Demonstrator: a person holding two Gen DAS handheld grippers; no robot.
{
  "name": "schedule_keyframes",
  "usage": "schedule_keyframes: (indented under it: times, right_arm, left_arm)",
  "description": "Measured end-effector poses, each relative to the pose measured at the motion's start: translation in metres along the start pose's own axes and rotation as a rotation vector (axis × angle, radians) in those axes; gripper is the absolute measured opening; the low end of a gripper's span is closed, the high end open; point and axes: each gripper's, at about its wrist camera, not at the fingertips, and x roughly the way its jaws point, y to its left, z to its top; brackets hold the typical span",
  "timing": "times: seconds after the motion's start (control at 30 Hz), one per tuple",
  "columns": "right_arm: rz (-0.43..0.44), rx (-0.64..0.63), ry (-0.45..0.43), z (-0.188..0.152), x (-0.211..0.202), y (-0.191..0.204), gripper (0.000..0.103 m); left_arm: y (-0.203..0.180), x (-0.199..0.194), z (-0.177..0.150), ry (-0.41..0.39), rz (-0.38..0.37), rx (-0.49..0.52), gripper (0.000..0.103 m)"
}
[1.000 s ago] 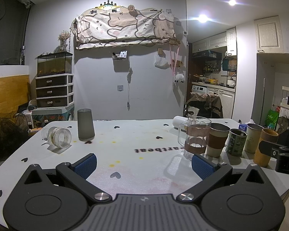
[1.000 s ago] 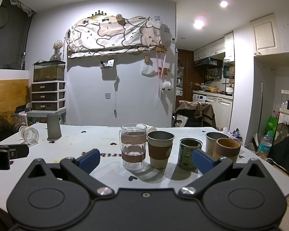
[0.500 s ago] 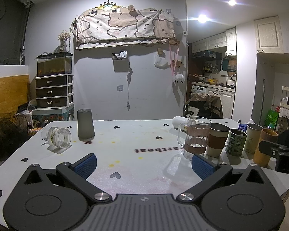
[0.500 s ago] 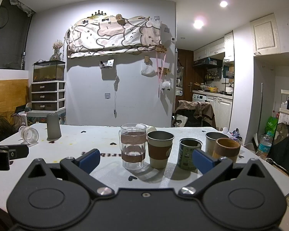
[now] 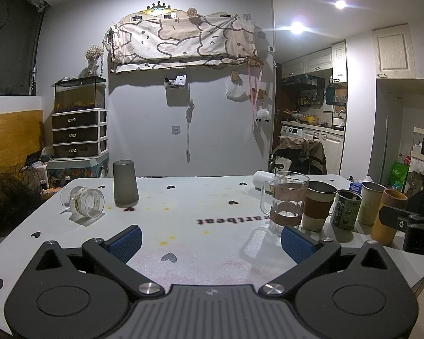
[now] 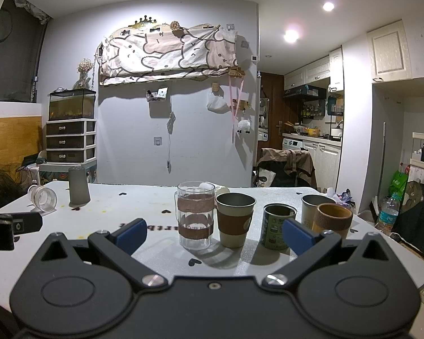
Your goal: Flip cup upright
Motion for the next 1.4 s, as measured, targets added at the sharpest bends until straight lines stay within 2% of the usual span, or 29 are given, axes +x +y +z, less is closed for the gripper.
schedule_keyframes:
  times: [0.83, 1.1, 1.4]
  right_arm:
    - [0.0, 0.002, 0.002, 0.0, 0.0, -0.001, 0.103]
    - [0.005, 0.0, 0.006, 0.006, 0.003, -0.006, 0.103]
    - [0.032, -0.006, 0.031, -0.009, 0.022, -0.003, 0.103]
  left_arm:
    - [-0.004, -0.003, 0.004, 0.002, -0.012, 0.001, 0.103]
    - [-0.003, 0.007, -0.003, 0.005, -0.03, 0.007, 0.103]
    - [-0.004, 0.028, -0.011, 0.008, -0.071, -0.005, 0.103]
